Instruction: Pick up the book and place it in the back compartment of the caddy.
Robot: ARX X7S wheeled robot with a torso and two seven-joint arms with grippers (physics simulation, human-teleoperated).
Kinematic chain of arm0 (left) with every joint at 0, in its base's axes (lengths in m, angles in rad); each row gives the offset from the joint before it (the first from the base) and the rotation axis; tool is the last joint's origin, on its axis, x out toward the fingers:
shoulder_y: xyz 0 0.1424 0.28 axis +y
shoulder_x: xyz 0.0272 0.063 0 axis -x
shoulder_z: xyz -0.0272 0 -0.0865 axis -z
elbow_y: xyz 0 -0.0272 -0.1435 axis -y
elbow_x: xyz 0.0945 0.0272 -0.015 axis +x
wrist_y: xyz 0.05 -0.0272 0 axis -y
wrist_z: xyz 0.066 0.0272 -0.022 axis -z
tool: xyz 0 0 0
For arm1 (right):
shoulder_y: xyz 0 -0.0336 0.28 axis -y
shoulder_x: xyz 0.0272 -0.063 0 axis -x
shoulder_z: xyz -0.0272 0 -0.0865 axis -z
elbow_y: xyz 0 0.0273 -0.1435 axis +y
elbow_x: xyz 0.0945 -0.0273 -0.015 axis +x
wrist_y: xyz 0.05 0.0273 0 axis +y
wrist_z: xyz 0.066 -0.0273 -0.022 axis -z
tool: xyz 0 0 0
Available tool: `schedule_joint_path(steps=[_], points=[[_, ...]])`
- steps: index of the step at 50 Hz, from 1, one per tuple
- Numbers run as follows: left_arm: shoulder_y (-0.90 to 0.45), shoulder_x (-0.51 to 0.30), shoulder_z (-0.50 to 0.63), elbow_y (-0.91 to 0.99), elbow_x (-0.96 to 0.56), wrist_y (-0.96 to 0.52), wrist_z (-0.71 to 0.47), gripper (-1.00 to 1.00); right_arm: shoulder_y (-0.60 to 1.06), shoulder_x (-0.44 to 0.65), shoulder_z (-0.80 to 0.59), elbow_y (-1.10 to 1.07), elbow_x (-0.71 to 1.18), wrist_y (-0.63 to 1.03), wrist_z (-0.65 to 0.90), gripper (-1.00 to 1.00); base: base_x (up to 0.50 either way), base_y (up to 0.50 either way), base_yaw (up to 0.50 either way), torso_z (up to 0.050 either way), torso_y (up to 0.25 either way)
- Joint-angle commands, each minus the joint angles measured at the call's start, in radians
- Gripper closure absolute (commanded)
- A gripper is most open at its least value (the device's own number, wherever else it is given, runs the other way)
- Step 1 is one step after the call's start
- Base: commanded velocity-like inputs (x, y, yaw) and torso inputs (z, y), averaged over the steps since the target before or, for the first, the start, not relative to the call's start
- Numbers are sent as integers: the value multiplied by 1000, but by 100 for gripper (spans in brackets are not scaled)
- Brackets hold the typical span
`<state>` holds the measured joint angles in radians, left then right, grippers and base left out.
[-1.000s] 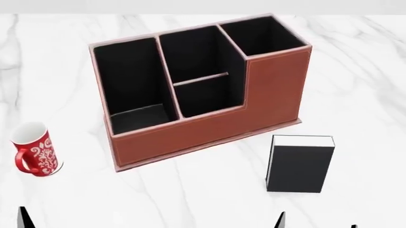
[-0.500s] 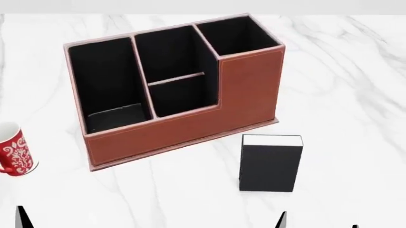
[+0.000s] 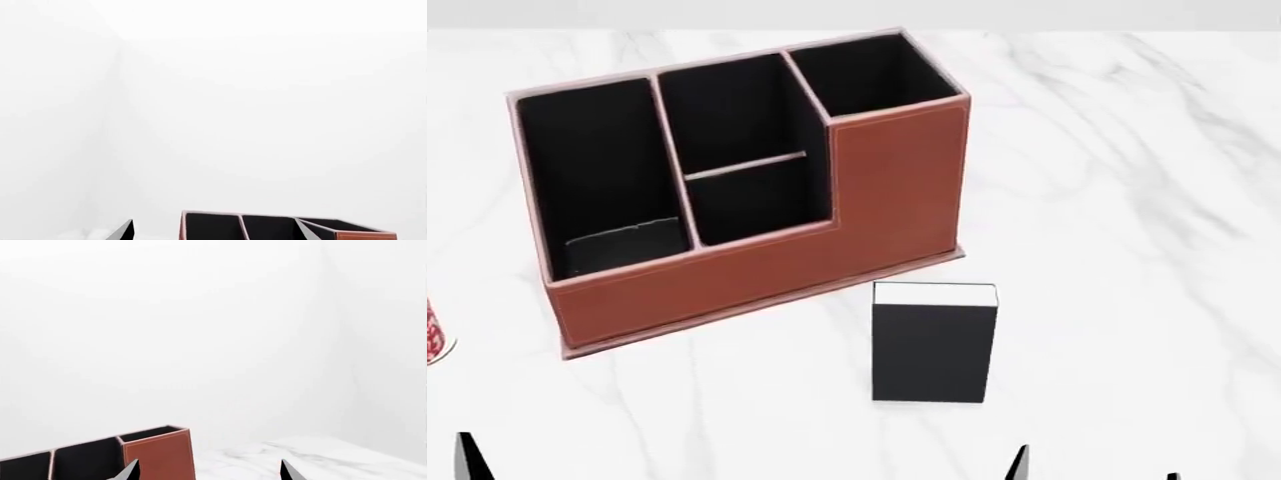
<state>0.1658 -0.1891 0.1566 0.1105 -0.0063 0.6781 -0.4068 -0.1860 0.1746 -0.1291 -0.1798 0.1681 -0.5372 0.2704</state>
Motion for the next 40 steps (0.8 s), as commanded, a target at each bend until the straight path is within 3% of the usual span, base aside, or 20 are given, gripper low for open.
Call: schedule_joint_path(steps=[1, 18, 40], points=[[-3, -7, 6, -3, -8, 1, -6, -100, -1, 6, -6, 0, 1, -7, 8, -100, 0, -172, 0, 0, 0], [0, -14, 12, 9, -18, -7, -19, -100, 3, 13, -13, 8, 4, -22, 18, -100, 0, -178, 0, 0, 0], [-7, -25, 24, -4, -31, 0, -27, -100, -5, 22, -19, 16, 17, -86, 20, -100, 61, -5, 0, 0, 0]])
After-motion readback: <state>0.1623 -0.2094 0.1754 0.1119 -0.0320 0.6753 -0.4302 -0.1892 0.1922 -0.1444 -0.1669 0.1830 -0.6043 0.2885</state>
